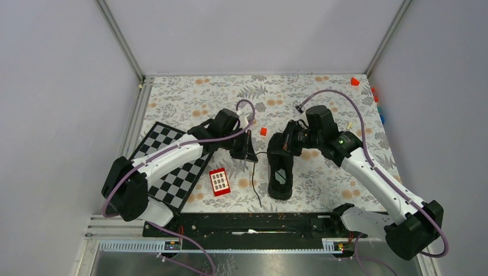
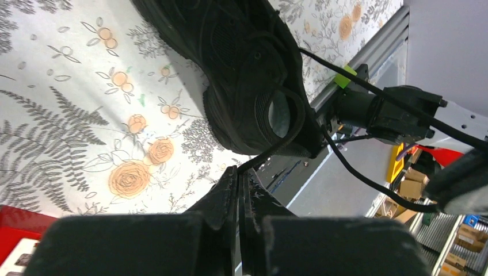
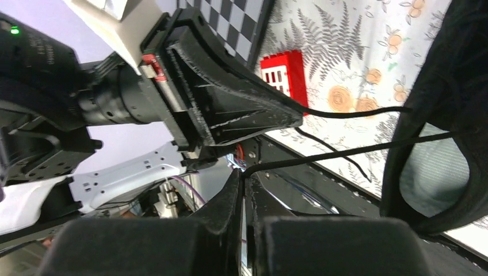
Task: Tie the shoes
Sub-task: Cross the shoelace with the shoelace.
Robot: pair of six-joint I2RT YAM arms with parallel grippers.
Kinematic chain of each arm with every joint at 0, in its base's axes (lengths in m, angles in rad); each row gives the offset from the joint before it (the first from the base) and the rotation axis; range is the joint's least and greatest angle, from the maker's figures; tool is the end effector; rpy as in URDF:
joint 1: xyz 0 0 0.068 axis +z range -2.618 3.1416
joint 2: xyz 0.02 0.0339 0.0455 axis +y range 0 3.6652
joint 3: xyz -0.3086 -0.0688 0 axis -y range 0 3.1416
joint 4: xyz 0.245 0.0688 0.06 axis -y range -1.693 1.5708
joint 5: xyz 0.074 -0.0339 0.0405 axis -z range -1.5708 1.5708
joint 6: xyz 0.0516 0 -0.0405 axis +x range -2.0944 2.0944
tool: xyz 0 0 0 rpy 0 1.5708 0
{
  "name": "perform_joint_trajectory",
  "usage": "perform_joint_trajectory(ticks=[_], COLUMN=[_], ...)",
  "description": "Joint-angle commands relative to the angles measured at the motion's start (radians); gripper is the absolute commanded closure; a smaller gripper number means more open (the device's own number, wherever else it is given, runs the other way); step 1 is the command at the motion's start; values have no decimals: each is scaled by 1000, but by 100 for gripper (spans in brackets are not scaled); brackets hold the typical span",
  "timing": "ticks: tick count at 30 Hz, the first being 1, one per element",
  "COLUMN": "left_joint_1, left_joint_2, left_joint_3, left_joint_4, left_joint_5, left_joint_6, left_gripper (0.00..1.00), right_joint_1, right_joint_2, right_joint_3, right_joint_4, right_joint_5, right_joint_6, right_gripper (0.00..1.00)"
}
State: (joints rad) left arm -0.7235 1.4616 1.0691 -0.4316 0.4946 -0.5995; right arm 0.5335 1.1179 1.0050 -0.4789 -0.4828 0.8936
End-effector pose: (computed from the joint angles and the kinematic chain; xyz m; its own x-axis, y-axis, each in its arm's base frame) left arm 0.2212 -0.2281 0.2943 -0.9193 0.1494 -0.3642 0.3702 0.6426 -0.6709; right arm 0.1897 0.1399 0.3562 -0.9106 0.2639 -0.3182 -0.1158 0.5762 0.8091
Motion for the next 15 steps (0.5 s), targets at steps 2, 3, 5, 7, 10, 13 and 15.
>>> perform_joint_trajectory(ticks=[2,3,5,7,10,13,15], left_joint_1=[39,44,48,48,47,42,34], left_joint_2=[15,19,21,18,12,-8,-27], left_joint_3=[75,85,90,86,81,72,63], left_joint_4=[-10,-16,-25,-20,-20,-25,-25], left_joint_5=[-15,-3,10,12,-9,-67,-93], left_joint_6=[67,78,88,90,107,155,194], left_gripper=[100,100,100,100,100,100,100], right_joint_1=[-12,-17,-41,-70,-119,-176,-206], right_joint_2=[9,11,19,29,38,30,29], right_joint_3=[70,78,73,56,20,-28,-71], right_joint_4=[75,69,66,71,111,202,333], right_joint_5=[14,23,31,35,19,3,-4], right_joint_6=[37,25,21,25,53,125,205], right_gripper=[100,100,100,100,100,100,100])
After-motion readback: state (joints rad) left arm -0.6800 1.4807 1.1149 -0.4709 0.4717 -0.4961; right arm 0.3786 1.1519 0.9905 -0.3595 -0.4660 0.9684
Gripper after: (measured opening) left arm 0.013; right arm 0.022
